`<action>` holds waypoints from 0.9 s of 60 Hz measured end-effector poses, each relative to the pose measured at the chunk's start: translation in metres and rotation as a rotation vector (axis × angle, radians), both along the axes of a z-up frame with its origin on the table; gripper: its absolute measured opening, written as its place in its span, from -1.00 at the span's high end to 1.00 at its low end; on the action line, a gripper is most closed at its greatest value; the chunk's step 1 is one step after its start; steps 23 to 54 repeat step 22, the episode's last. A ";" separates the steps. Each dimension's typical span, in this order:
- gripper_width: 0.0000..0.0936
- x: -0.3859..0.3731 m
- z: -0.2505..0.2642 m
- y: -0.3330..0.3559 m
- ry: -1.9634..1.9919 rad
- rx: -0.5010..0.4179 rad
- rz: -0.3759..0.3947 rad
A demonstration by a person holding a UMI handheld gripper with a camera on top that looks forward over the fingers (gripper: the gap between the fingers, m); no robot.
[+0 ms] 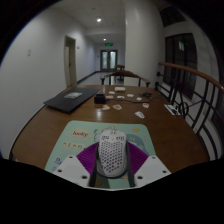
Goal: Arrange mouse
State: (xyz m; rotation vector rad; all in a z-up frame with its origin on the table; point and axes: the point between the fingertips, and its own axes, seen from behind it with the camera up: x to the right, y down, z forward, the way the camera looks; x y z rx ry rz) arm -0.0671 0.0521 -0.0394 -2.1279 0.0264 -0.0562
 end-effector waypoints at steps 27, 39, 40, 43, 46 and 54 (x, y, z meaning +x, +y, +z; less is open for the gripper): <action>-0.80 -0.032 0.024 0.014 0.011 0.007 0.180; -0.80 -0.032 0.024 0.014 0.011 0.007 0.180; -0.80 -0.032 0.024 0.014 0.011 0.007 0.180; -0.80 -0.032 0.024 0.014 0.011 0.007 0.180; -0.80 -0.032 0.024 0.014 0.011 0.007 0.180; -0.80 -0.032 0.024 0.014 0.011 0.007 0.180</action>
